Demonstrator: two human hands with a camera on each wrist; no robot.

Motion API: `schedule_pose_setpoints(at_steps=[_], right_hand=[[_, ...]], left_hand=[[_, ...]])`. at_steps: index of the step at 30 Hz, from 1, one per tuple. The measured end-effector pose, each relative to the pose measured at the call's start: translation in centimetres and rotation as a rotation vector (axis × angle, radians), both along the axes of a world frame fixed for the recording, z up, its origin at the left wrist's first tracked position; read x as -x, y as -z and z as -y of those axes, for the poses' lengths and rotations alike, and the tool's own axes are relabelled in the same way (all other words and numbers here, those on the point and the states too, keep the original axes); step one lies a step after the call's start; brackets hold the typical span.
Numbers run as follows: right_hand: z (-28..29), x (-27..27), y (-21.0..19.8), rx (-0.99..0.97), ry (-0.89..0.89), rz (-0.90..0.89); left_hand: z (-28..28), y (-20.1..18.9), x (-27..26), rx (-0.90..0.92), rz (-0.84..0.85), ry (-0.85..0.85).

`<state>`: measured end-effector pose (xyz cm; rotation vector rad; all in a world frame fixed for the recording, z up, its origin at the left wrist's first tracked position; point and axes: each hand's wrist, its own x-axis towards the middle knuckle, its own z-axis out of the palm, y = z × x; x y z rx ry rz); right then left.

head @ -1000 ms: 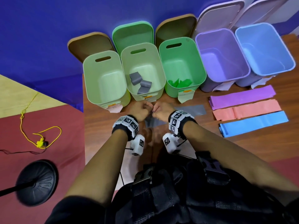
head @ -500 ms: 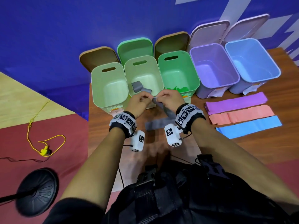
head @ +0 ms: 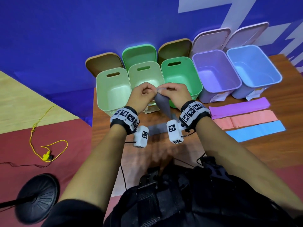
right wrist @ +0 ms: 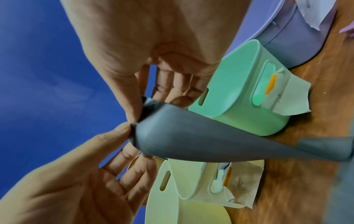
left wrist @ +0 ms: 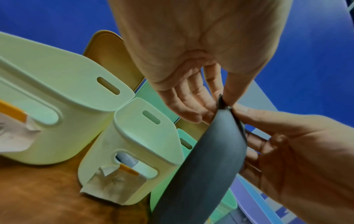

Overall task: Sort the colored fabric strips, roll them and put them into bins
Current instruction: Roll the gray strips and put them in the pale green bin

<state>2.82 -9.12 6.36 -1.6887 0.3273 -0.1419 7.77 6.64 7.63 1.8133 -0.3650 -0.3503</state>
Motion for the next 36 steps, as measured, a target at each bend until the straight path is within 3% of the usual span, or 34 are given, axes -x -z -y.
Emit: schedule_pose_setpoints(at_steps=[5, 19, 36], right_hand=[[0.0, 0.5, 0.0, -0.106, -0.009, 0.009], [-0.1, 0.1, -1.6, -0.146, -0.005, 0.076], [-0.1, 0.2, -0.9, -0.152, -0.036, 0.086]], left_hand=[[-0.2, 0.0, 0.0, 0.032, 0.002, 0.0], [-0.1, -1.4, -0.3, 0.088, 0.094, -0.008], [-0.3, -1.1, 0.0, 0.076, 0.009, -0.009]])
